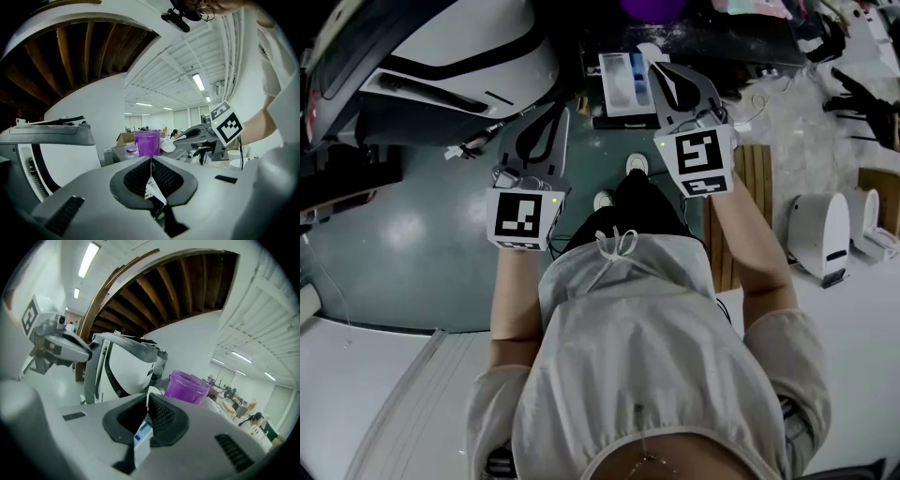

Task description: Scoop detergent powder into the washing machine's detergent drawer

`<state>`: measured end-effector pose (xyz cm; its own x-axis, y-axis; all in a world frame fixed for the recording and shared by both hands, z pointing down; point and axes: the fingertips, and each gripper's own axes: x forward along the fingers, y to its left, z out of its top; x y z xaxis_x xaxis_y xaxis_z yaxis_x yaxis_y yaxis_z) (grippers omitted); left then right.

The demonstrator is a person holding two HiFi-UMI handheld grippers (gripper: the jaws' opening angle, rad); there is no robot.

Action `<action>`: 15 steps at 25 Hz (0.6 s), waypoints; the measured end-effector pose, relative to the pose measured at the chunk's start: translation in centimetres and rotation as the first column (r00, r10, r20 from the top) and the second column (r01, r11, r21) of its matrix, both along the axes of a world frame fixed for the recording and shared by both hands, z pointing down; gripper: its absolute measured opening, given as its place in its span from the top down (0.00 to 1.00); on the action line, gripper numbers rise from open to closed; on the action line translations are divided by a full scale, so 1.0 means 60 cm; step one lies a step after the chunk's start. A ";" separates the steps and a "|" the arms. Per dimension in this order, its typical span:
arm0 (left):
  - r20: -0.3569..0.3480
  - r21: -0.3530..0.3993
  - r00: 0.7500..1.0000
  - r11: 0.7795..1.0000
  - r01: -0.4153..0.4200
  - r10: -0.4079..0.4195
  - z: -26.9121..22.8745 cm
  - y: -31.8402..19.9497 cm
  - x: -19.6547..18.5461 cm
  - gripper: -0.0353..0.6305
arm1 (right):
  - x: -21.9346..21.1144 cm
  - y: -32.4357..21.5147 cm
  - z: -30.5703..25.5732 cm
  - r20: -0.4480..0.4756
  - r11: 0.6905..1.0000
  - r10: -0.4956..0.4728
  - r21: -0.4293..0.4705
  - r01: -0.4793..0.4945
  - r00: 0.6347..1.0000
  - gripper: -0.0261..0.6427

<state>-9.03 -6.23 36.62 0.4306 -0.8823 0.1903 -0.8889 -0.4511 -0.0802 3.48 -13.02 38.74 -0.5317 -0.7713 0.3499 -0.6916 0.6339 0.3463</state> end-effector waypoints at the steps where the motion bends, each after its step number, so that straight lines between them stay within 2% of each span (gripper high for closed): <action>1: 0.005 0.011 1.000 1.000 0.000 0.000 -0.010 -0.002 0.001 0.91 | 0.005 0.001 -0.015 0.032 1.000 0.012 0.006 -0.012 0.999 0.95; 7: 0.024 0.081 1.000 0.997 -0.001 -0.001 -0.073 -0.007 0.000 0.91 | 0.028 0.019 -0.087 0.138 0.996 0.042 0.078 -0.054 0.990 0.95; 15: 0.033 0.128 0.999 0.992 -0.005 0.001 -0.131 -0.008 -0.004 0.91 | 0.046 0.046 -0.159 0.241 0.984 0.046 0.155 -0.085 0.969 0.95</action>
